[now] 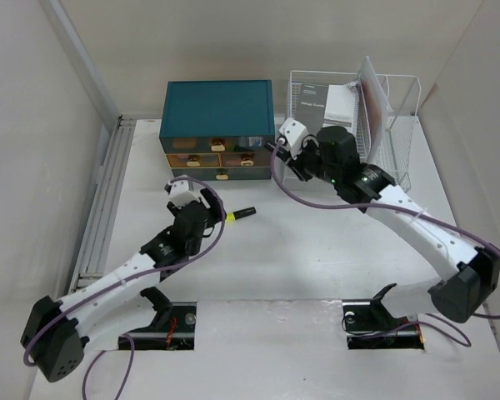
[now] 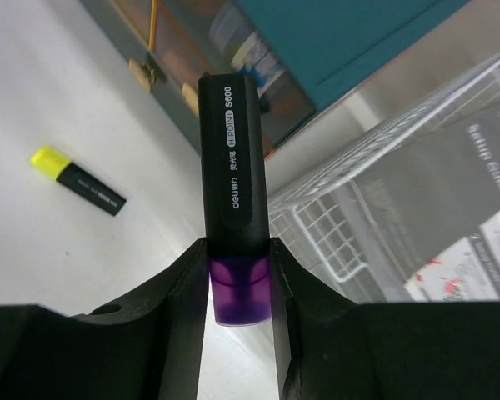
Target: Organize the desk
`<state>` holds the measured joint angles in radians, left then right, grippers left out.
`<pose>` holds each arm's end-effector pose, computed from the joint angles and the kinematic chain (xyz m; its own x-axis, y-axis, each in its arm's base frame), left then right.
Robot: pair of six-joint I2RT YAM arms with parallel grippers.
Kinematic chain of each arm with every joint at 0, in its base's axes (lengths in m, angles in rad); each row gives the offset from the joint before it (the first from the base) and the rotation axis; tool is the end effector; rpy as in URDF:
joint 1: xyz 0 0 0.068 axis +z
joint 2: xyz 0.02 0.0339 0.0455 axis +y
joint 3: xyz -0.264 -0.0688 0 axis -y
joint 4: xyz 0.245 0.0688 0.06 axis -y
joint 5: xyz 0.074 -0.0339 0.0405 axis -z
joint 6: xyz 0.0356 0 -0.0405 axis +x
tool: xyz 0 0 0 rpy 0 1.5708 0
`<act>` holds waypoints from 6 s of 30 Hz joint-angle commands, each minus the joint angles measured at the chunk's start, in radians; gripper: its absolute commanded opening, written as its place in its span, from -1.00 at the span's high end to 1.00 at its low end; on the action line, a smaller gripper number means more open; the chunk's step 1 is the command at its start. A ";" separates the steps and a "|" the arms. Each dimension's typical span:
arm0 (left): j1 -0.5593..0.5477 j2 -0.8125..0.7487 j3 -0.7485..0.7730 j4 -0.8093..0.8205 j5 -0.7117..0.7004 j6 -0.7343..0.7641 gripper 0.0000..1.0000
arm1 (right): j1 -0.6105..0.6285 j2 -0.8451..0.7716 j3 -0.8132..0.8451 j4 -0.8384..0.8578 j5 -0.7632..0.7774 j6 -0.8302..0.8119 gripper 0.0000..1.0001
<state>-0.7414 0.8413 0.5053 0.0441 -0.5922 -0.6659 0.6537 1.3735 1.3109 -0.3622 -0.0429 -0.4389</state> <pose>0.1567 -0.1165 0.2564 -0.2695 -0.4482 -0.8523 -0.0005 0.8851 -0.4653 0.2502 0.1936 0.3718 -0.0248 -0.5538 -0.8323 -0.7171 0.5899 -0.3712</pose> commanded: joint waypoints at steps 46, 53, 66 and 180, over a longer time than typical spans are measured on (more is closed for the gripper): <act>0.488 0.857 -0.065 1.217 0.738 -0.296 -0.06 | -0.104 -0.232 -0.056 0.128 -0.187 0.085 1.00; 0.497 0.904 0.027 1.154 0.720 -0.296 -0.06 | -0.104 -0.232 -0.065 0.137 -0.187 0.075 1.00; 0.497 0.984 0.105 1.079 0.678 -0.305 -0.06 | -0.104 -0.223 -0.075 0.137 -0.196 0.066 1.00; 0.372 0.823 -0.251 1.283 0.529 -0.463 0.84 | 0.179 0.498 0.097 -0.092 -0.270 -0.460 0.34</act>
<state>-0.3714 1.6859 0.2382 1.2957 -0.0586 -1.1606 0.8158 1.8435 1.3621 -0.4789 -0.3286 -0.8589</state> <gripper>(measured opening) 0.322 0.326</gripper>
